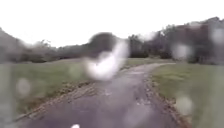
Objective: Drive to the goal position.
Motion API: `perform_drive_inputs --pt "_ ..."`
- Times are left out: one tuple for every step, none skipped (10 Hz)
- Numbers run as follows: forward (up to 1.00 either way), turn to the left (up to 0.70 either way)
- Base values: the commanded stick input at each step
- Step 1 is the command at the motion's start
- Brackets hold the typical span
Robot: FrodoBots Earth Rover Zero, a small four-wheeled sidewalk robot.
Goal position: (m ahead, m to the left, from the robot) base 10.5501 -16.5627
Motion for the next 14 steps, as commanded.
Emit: perform_drive_inputs --pt "0.85 0.0" --pt "0.85 0.0" --pt "0.85 0.0" --pt "0.85 0.0" --pt "0.85 0.0" --pt "0.85 0.0" --pt "0.85 -0.34" --pt "0.85 -0.34" --pt "0.85 -0.34" --pt "0.85 -0.34" --pt "0.85 -0.34" --pt "0.85 -0.34" --pt "0.85 -0.34" --pt "0.85 -0.34"
